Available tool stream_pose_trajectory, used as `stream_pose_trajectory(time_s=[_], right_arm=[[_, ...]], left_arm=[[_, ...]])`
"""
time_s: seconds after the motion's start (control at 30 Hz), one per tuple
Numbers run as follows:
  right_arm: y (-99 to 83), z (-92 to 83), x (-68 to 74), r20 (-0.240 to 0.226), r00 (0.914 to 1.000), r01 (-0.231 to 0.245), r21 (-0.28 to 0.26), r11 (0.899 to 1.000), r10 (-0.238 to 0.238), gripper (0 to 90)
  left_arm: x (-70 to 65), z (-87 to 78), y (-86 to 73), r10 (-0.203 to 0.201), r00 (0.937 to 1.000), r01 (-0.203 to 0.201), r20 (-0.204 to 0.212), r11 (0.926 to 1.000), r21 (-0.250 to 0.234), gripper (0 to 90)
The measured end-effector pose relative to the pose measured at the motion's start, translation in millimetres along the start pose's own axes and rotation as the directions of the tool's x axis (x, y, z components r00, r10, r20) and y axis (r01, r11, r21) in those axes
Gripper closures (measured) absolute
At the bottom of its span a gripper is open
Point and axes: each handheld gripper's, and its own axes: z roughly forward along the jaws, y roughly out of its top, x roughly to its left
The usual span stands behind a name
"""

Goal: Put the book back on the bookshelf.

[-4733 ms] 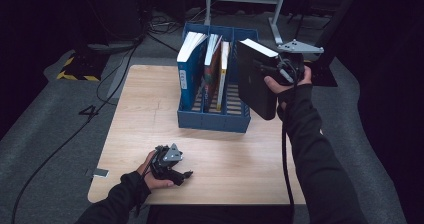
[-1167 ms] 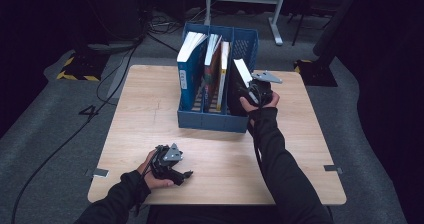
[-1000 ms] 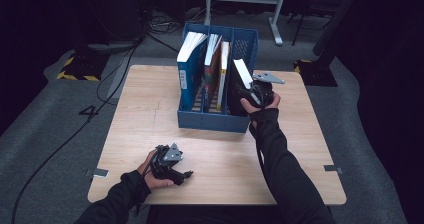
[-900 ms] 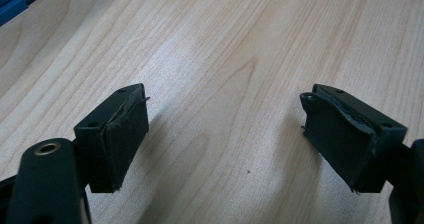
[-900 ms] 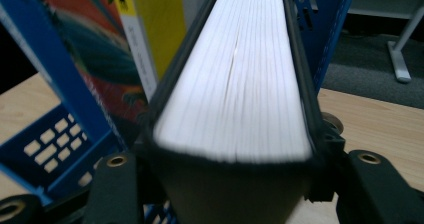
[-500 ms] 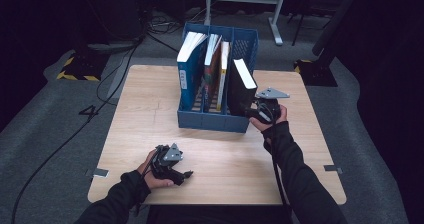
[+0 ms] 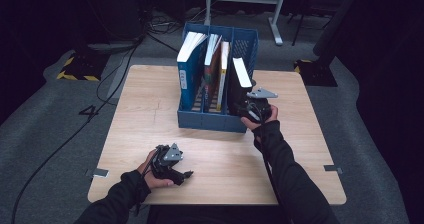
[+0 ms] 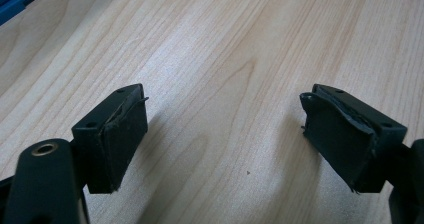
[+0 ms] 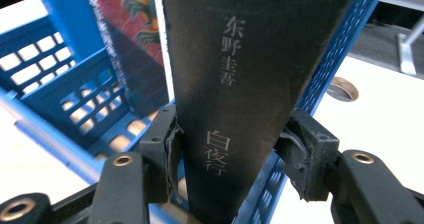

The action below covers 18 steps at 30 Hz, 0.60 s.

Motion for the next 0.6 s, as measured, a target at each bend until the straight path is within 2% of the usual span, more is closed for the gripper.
stream_pose_trajectory(time_s=[0.3,0.6], right_arm=[[20.5,19.6,1.2,0.054,0.9980,-0.038,0.062,0.997,0.034,46.2],[30.9,35.8,-4.8,0.067,0.9966,-0.054,0.069,0.996,0.049,46.2]], left_arm=[[-0.1,0.1,0.1,-0.001,1.0000,0.001,0.001,1.0000,0.000,17.5],[0.1,0.2,0.3,0.003,1.0000,-0.003,0.001,1.0000,0.000,17.5]])
